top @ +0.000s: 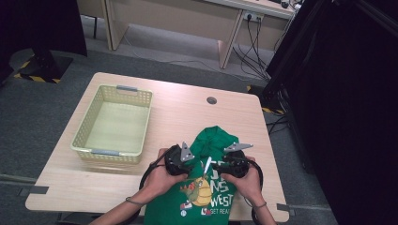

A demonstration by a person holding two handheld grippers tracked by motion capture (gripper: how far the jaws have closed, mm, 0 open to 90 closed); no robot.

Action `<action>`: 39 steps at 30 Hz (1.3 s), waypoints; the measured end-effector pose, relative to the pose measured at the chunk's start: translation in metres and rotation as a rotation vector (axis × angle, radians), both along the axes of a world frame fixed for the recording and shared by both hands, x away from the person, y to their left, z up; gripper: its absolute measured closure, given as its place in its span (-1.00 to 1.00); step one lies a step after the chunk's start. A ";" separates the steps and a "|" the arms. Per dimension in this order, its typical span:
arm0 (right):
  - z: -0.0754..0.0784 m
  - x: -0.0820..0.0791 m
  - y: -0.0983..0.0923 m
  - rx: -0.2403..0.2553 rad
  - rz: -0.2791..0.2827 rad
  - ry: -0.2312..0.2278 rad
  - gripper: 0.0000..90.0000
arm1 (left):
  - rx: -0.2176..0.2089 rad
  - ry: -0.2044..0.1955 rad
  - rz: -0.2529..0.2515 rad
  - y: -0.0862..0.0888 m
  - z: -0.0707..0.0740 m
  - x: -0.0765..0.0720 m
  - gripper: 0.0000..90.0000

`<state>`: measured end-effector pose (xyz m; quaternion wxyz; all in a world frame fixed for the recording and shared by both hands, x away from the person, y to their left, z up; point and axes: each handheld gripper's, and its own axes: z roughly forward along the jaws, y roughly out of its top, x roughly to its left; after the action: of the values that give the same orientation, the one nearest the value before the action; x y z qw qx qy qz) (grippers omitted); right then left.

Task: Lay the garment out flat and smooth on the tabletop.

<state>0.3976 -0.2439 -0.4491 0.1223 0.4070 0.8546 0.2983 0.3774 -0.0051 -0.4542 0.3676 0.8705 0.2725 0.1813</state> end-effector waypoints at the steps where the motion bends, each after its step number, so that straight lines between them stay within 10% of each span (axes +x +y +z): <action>1: 0.000 0.001 -0.001 0.002 -0.006 0.007 -0.07 | 0.002 0.003 0.003 0.000 -0.001 0.002 -0.04; 23: -0.009 0.001 0.001 -0.016 0.010 0.027 -0.13 | 0.034 0.011 -0.027 -0.011 -0.014 0.011 0.86; 39: -0.010 0.001 -0.002 -0.012 0.011 0.016 -0.12 | 0.003 -0.036 0.003 -0.003 0.002 0.013 0.92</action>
<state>0.3987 -0.2457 -0.4591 0.1162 0.4041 0.8595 0.2907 0.3905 -0.0082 -0.4526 0.3711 0.8671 0.2667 0.1980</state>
